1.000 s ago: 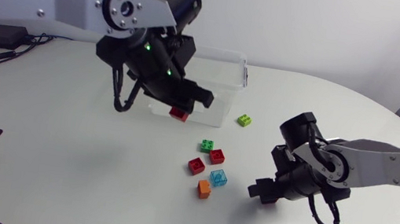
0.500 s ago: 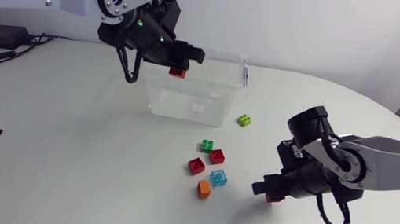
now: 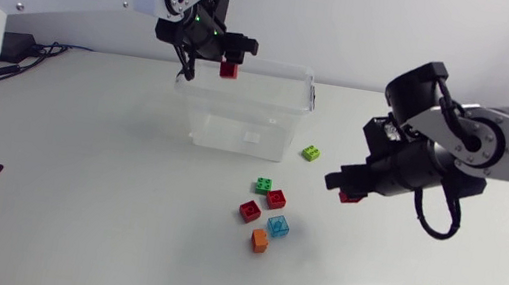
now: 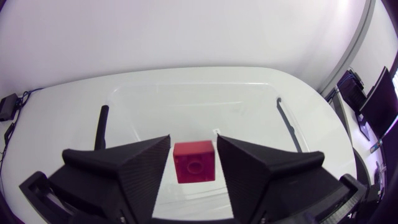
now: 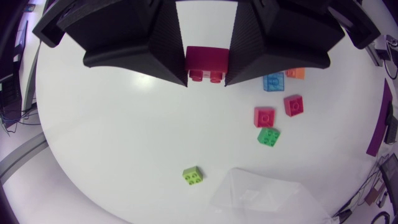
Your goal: Place the duplo bricks in the container
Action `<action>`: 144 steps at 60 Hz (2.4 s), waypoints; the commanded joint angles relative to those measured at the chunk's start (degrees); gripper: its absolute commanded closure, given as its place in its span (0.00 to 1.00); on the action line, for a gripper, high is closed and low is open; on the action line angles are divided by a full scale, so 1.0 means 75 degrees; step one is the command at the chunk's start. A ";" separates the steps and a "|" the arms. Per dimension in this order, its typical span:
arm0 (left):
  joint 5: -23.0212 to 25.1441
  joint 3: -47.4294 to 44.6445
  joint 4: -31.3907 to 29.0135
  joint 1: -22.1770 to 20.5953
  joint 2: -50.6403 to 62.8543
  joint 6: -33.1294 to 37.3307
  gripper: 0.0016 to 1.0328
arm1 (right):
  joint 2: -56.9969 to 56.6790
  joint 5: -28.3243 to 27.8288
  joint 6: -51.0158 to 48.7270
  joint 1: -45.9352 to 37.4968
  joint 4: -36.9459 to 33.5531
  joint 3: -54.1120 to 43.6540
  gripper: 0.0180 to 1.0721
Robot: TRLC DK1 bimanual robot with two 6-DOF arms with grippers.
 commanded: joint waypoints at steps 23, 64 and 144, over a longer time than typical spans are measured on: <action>-0.0289 0.1070 -0.2086 -0.0116 0.0186 0.0158 0.05 | 0.1571 0.0007 -0.0057 0.0075 -0.0634 0.2763 0.74; -0.0277 -0.3911 -0.0762 -0.0690 -0.3611 0.0346 0.05 | 0.4043 -0.0064 0.0002 0.0274 -0.0868 0.6653 0.73; 0.0918 -0.5832 0.0621 -0.2718 -0.1654 0.2830 0.09 | -0.0609 -0.0485 -0.0608 0.0262 0.0116 0.0747 0.05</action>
